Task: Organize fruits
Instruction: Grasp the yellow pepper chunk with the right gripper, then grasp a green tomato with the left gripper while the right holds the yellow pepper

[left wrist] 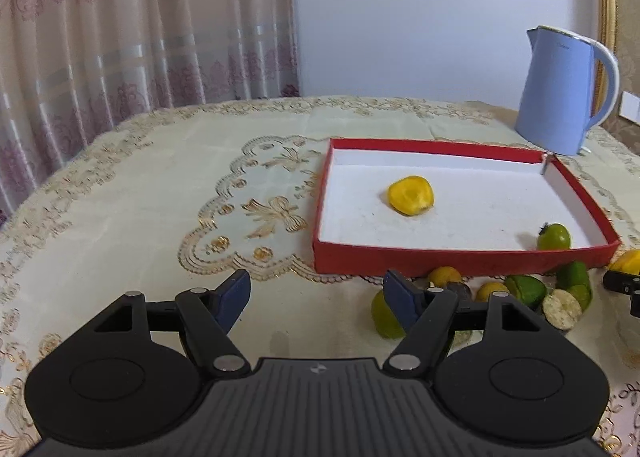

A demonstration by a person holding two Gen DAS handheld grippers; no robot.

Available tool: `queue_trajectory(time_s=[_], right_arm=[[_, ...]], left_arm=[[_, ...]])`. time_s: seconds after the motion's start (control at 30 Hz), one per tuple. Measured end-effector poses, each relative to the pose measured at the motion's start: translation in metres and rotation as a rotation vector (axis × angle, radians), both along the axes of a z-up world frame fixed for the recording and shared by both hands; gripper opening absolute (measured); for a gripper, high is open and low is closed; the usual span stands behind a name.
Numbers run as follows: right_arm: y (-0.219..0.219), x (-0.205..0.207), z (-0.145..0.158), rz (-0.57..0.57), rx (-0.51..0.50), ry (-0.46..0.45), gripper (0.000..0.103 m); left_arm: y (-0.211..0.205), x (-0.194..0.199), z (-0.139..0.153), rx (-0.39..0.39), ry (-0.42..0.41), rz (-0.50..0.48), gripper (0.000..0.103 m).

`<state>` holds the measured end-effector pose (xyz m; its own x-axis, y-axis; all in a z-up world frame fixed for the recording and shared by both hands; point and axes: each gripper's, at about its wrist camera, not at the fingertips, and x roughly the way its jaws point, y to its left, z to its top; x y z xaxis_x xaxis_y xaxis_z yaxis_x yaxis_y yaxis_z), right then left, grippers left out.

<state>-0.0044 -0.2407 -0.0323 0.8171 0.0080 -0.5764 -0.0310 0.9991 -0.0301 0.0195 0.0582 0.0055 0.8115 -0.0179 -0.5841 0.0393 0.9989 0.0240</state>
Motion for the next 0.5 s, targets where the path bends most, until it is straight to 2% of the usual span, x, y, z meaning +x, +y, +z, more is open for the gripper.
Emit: queue_trajectory(time_s=[0.1, 0.3, 0.4, 0.5], right_arm=[[-0.004, -0.014, 0.008, -0.008, 0.028, -0.031, 0.045], [0.0, -0.033, 0.022, 0.018, 0.055, -0.081, 0.045], [0.003, -0.035, 0.024, 0.028, 0.06, -0.089, 0.045], [0.004, -0.037, 0.025, 0.031, 0.065, -0.093, 0.045]], left_arm=[[0.002, -0.003, -0.003, -0.02, 0.005, -0.025, 0.073], [-0.01, -0.003, -0.005, -0.008, -0.014, -0.05, 0.073], [-0.015, 0.004, -0.007, -0.015, 0.006, -0.048, 0.073], [-0.024, 0.01, -0.014, 0.019, 0.052, -0.054, 0.073]])
